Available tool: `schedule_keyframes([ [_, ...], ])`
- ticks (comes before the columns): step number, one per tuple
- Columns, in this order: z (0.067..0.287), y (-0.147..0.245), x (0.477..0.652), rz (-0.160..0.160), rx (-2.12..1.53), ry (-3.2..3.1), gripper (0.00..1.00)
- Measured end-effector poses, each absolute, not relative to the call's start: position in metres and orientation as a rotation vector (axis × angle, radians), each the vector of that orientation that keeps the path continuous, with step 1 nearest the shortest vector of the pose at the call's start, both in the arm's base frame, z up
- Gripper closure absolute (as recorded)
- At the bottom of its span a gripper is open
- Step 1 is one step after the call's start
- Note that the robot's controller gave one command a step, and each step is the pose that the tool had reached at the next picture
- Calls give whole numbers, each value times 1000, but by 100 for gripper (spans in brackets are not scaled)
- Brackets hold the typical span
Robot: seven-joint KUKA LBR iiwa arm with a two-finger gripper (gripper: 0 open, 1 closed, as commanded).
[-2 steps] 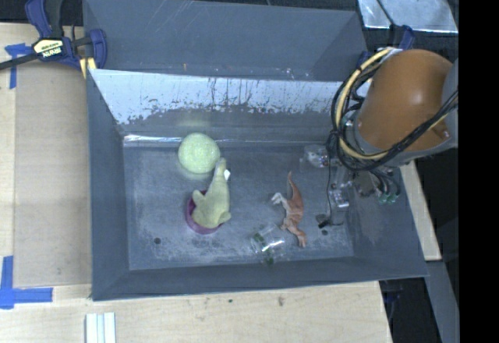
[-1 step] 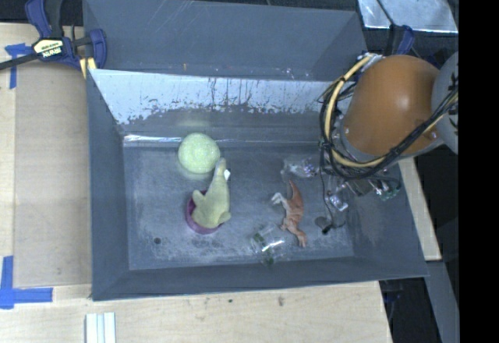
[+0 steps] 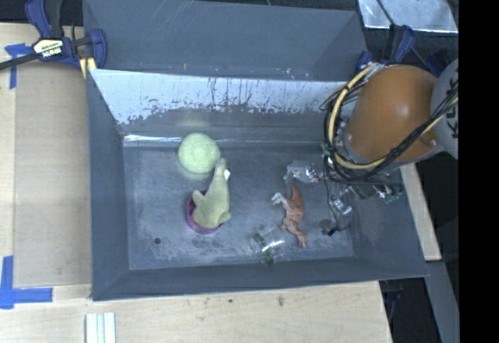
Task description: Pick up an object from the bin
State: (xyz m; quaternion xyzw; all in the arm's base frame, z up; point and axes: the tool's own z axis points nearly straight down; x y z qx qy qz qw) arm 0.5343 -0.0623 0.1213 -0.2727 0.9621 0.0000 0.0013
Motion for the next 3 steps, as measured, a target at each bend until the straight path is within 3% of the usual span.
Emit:
schedule_keyframes([
  [1,91,-59,542,-1,-1325,2848,0],
  [2,73,-68,541,-1,-1400,2809,100],
  [3,73,-68,541,-1,-1400,2809,100],
])
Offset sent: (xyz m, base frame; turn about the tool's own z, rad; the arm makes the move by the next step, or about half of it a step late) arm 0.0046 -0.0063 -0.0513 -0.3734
